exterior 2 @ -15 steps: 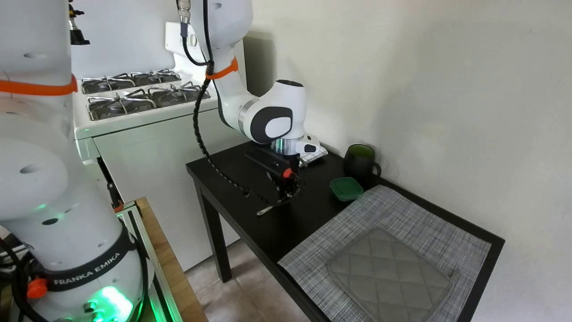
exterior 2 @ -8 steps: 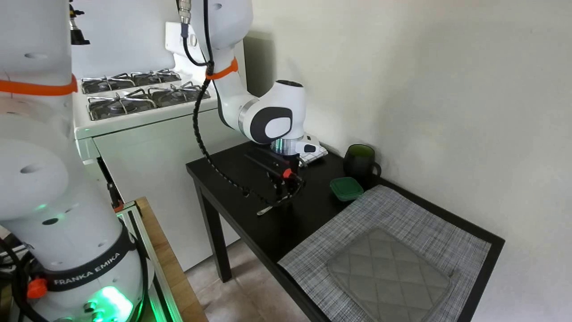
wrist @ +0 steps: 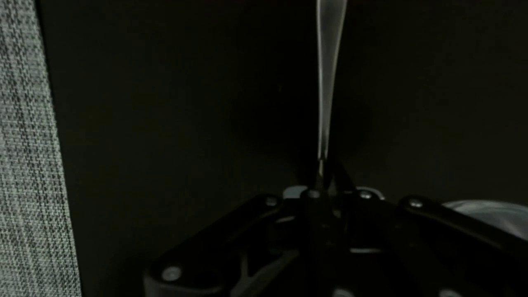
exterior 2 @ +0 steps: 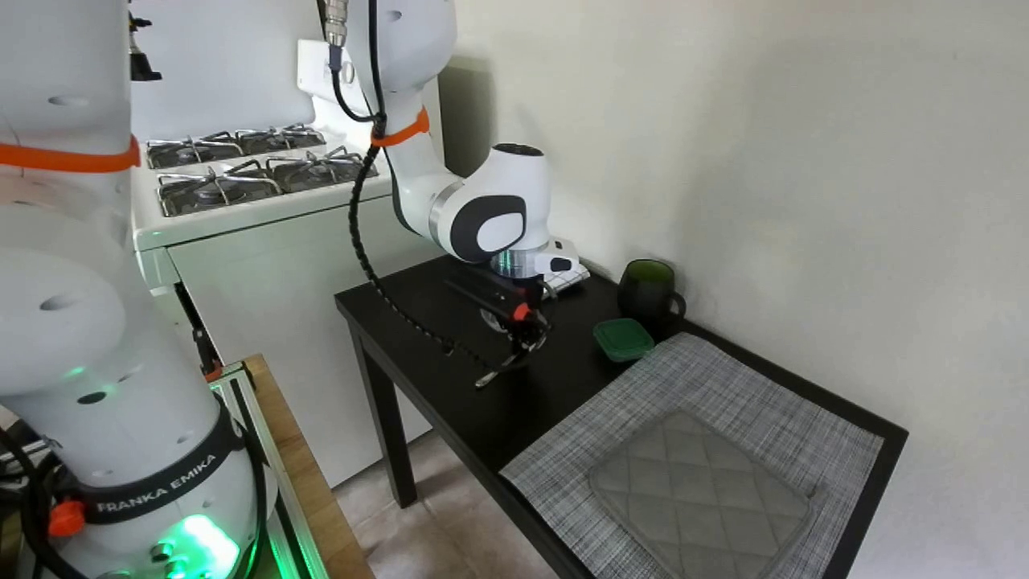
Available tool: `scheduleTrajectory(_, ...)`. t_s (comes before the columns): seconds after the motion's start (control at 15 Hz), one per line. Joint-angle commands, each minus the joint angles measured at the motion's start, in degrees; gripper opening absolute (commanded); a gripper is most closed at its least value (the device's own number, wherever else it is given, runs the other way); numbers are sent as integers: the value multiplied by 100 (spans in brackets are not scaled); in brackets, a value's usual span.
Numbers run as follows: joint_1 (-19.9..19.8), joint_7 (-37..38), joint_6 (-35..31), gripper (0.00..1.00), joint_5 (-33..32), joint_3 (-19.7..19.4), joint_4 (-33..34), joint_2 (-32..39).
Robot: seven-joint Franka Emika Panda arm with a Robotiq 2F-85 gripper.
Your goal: Place the cutlery in the cup
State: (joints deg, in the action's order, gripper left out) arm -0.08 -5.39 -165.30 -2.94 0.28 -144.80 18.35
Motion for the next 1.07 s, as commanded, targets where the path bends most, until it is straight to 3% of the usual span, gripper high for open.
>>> scheduleTrajectory(0.0,62,102,-186,1,-65,-30,-225,-190)
scheduleTrajectory(0.53,27,73,-29,2,-317,-217,-679,-1264)
scheduleTrajectory(0.87,-43,-200,-56,2,138,-43,-973,-2060)
scheduleTrajectory(1.0,40,-467,-131,2,658,22,-1089,-2381)
